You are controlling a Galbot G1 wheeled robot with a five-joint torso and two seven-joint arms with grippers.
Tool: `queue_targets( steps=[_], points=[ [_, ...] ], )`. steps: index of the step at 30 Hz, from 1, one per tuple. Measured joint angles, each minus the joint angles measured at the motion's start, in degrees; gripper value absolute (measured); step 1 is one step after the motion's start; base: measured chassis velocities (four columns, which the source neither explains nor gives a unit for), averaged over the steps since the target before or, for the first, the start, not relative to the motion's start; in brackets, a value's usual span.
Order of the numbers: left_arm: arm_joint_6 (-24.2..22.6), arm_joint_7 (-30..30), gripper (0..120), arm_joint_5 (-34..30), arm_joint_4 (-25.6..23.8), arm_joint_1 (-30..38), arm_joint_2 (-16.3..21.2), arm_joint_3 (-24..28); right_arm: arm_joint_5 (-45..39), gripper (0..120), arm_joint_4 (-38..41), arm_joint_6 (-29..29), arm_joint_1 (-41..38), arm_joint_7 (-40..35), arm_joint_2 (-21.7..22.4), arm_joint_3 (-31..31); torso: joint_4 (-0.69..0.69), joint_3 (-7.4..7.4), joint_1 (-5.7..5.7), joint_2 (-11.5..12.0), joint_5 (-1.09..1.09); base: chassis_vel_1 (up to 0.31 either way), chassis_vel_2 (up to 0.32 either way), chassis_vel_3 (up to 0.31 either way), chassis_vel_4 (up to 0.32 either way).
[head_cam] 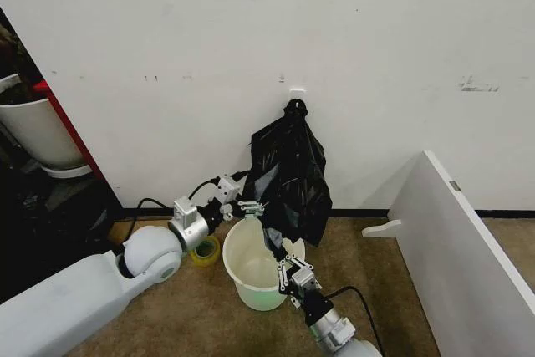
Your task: Place the garbage bag over the trash bin.
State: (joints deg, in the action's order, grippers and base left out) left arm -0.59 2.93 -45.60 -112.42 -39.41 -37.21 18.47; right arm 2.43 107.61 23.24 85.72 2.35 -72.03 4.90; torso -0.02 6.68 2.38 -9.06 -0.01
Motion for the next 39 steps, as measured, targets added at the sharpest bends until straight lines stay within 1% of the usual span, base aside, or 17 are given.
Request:
queue_targets(
  steps=[1, 5, 6, 9, 11, 15, 16, 17, 18, 19, 21, 27, 28, 31, 35, 36, 39],
  points=[
    [0.0, 0.0, 68, -0.1, 0.0, 0.2, 0.0, 0.2, 0.0, 0, 0.0, 0.0, 0.0, 0.0, 0.0, 0.0, 0.0, 0.0, 0.0, 0.0, 0.01, 0.0, 0.0, 0.0, 0.0],
    [-0.1, 0.4, 50, -0.4, 0.4, 1.2, -0.6, 1.4, 0.4, 0, 0.1, 0.0, -0.1, 0.0, -0.2, 0.0, 0.01, 0.0, 0.0, 0.0, 0.01, 0.0, 0.0, 0.0, 0.0],
    [-0.1, 0.4, 50, -0.4, 0.4, 1.2, -0.6, 1.4, 0.4, 0, 0.1, 0.0, -0.1, 0.0, -0.2, 0.0, 0.01, 0.0, 0.0, 0.0, 0.01, 0.0, 0.0, 0.0, 0.0],
    [-0.1, 0.5, 40, -0.4, 0.6, 1.6, -0.9, 1.6, 0.5, 0, 0.0, 0.1, -0.1, 0.0, -0.2, 0.1, 0.0, 0.0, 0.0, 0.0, 0.0, 0.0, 0.0, 0.0, 0.0],
    [-0.1, 0.7, 28, -0.6, 0.8, 1.9, -1.2, 1.8, 0.5, 0, 0.0, 0.2, -0.1, 0.0, -0.2, 0.2, 0.0, 0.0, 0.0, 0.0, 0.01, 0.0, 0.0, 0.0, 0.0],
    [0.0, 1.1, 20, -0.6, 1.0, 1.9, -1.4, 1.8, 0.5, 0, 0.0, 0.2, 0.0, -0.1, -0.2, 0.3, 0.0, 0.0, 0.0, 0.0, 0.01, 0.0, 0.0, 0.0, 0.0],
    [0.1, 1.3, 13, -0.7, 0.9, 1.5, -1.5, 1.4, 0.5, 0, 0.1, 0.2, 0.1, -0.1, -0.2, 0.3, 0.0, 0.0, 0.0, 0.0, 0.01, 0.0, 0.0, 0.0, 0.0],
    [0.2, 1.3, 13, -0.7, 0.9, 1.4, -1.6, 1.2, 0.5, 0, 0.2, 0.2, 0.1, -0.1, -0.2, 0.3, 0.0, 0.0, 0.0, 0.0, 0.01, 0.0, 0.0, 0.0, 0.0],
    [0.4, 1.7, 4, -0.6, 0.8, 0.1, -1.8, -0.4, 0.5, 0, 0.3, 0.2, 0.3, -0.2, -0.3, 0.5, 0.0, 0.0, 0.0, 0.0, 0.0, 0.0, 0.0, 0.0, 0.0],
    [0.5, 1.9, 0, -0.6, 0.7, -0.6, -1.9, -1.3, 0.5, 0, 0.4, 0.2, 0.3, -0.2, -0.4, 0.5, 0.0, 0.0, 0.0, 0.0, 0.01, 0.0, 0.0, 0.0, 0.0],
    [0.6, 2.0, 0, -0.6, 0.7, -1.0, -2.0, -1.7, 0.5, 0, 0.4, 0.2, 0.3, -0.2, -0.4, 0.5, 0.0, 0.0, 0.0, 0.0, 0.01, 0.0, 0.0, 0.0, 0.0],
    [2.6, 3.2, 0, -0.5, -0.3, -7.0, -2.7, -8.8, 0.9, 2, 1.9, -0.3, 1.2, 0.0, -0.1, 0.6, 0.01, 0.0, 0.0, 0.0, 0.0, 0.0, 0.0, 0.0, 0.0],
    [3.0, 3.5, 0, -0.4, -0.3, -8.1, -3.2, -10.3, 1.0, 8, 2.6, -0.4, 1.8, 0.2, 0.1, 0.7, 0.01, 0.0, 0.0, 0.0, 0.01, 0.0, 0.0, 0.0, 0.0],
    [3.3, 3.9, 0, -0.6, -0.4, -9.4, -3.9, -11.5, 1.1, 13, 3.7, -0.6, 2.8, 0.4, 0.6, 0.7, 0.01, -0.01, 0.0, 0.0, 0.01, 0.0, 0.0, 0.0, 0.0],
    [3.5, 4.9, 0, -1.3, -0.2, -10.6, -5.2, -12.3, 0.9, 31, 6.4, -1.6, 5.7, 0.6, 2.5, 0.5, -0.01, -0.01, 0.0, 0.0, 0.01, 0.0, 0.0, 0.0, 0.0],
    [3.5, 4.9, 0, -1.3, -0.2, -10.6, -5.2, -12.3, 0.9, 31, 6.4, -1.6, 5.7, 0.6, 2.5, 0.5, -0.01, -0.01, 0.0, 0.0, 0.01, 0.0, 0.0, 0.0, 0.0],
    [3.7, 5.0, 0, -1.2, -0.1, -10.9, -5.2, -12.4, -3.2, 44, 9.4, -3.9, 6.2, 0.2, 3.6, 0.3, 0.0, -0.01, 0.0, 0.0, 0.01, 0.0, 0.0, 0.0, 0.0]
  ],
)
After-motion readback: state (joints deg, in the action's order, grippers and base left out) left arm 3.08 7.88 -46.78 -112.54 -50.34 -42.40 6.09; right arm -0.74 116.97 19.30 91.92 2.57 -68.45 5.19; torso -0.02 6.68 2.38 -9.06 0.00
